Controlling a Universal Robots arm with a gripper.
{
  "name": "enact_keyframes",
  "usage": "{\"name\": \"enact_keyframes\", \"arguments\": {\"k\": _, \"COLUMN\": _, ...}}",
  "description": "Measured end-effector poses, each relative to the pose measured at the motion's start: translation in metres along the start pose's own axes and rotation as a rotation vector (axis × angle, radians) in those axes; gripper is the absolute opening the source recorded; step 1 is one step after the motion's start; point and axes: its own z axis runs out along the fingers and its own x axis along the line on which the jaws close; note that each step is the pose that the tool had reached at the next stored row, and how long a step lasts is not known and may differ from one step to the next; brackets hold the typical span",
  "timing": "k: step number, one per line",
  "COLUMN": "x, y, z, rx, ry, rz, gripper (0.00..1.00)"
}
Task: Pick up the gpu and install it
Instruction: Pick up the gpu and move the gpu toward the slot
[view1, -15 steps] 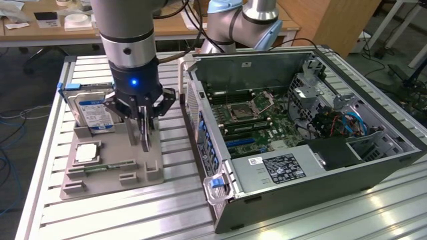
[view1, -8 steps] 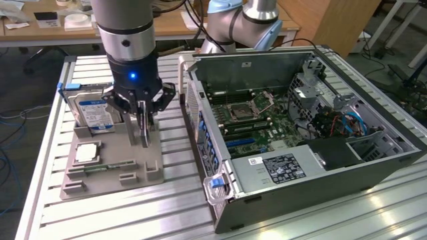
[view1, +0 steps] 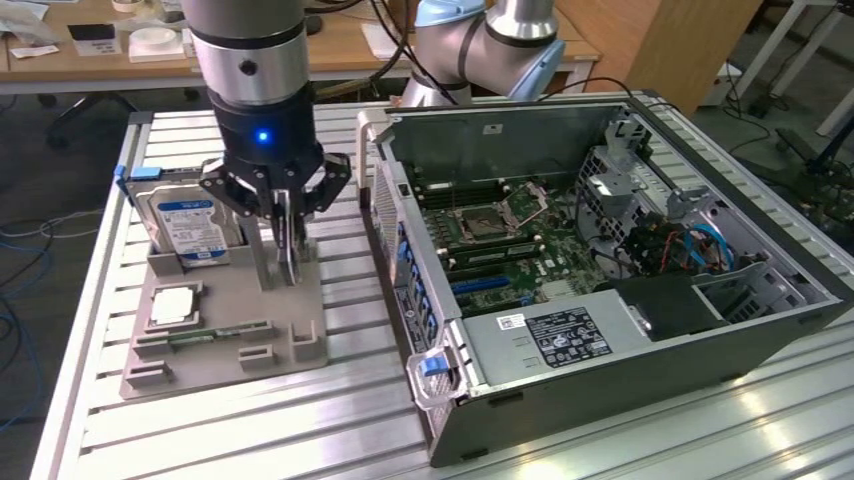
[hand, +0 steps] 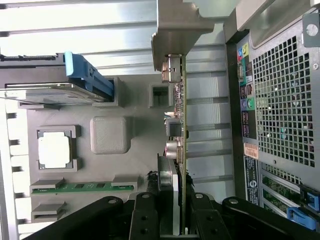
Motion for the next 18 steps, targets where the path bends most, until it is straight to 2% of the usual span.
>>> {"name": "enact_keyframes", "arguments": {"k": 11, "x": 0.0, "y": 0.0009, "z": -0.0151, "rx": -0.0166, "ry": 0.0016, "rz": 0.0, "gripper": 0.28}}
{"name": "enact_keyframes", "arguments": {"k": 18, "x": 0.0, "y": 0.0015, "z": -0.0259, "rx": -0.0251, "ry": 0.0024, "rz": 0.001, "gripper": 0.28}}
